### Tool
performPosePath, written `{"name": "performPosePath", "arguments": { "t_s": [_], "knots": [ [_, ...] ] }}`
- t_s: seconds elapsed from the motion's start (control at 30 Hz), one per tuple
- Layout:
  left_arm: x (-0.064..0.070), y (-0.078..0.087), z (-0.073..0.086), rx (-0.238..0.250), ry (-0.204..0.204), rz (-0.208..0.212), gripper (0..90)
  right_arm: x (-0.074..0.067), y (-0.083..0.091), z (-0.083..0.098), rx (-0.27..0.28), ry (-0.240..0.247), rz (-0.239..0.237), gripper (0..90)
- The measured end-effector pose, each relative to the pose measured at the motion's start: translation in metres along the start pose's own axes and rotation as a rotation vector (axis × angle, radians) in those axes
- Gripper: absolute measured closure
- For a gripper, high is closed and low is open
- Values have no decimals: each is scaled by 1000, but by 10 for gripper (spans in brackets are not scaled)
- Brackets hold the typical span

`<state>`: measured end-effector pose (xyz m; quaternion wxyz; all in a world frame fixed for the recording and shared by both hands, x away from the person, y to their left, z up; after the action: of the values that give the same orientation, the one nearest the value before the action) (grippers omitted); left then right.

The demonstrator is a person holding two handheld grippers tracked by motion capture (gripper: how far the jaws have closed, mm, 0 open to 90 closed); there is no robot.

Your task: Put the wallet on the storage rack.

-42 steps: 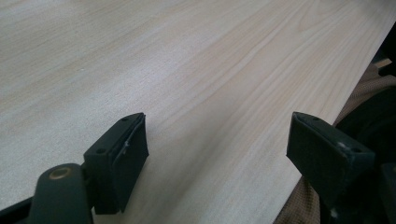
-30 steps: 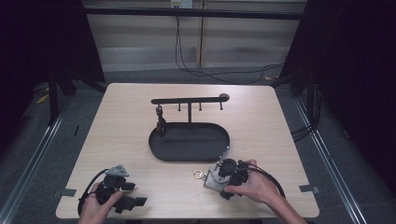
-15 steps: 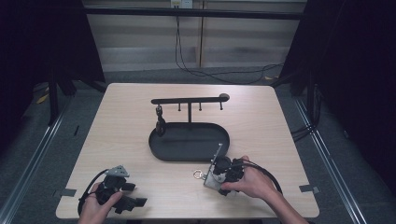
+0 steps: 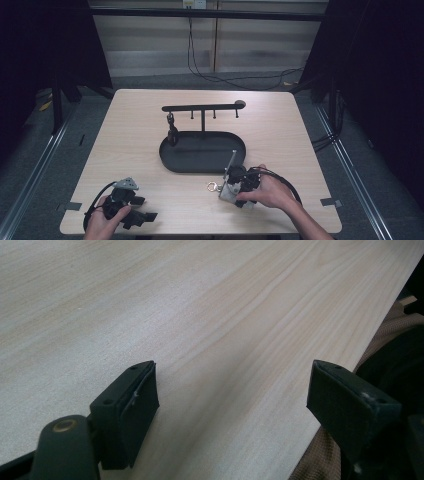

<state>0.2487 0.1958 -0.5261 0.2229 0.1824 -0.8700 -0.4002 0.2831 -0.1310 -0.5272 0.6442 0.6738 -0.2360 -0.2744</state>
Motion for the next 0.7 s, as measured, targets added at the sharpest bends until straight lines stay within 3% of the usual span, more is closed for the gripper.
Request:
{"name": "performPosePath", "arguments": {
  "t_s": [0.23,0.7],
  "knots": [
    [0,0,0,-5,-3,1,204,2,4,2,-11,-29,-23,303],
    [0,0,0,1,11,-1,204,4,18,3,-7,-23,-40,306]
  ]
}}
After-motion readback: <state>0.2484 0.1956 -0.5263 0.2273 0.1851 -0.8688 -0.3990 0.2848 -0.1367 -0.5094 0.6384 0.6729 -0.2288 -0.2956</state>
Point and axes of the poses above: each handheld gripper's, and its own axes: y roughly backward along the jaws, z roughly out of its underside, x roughly to its right, the point moved 6 cm from there along -y, roughly forward along the jaws, and after that the axes turned 9 degrees about -y, right-handed, at the moved point
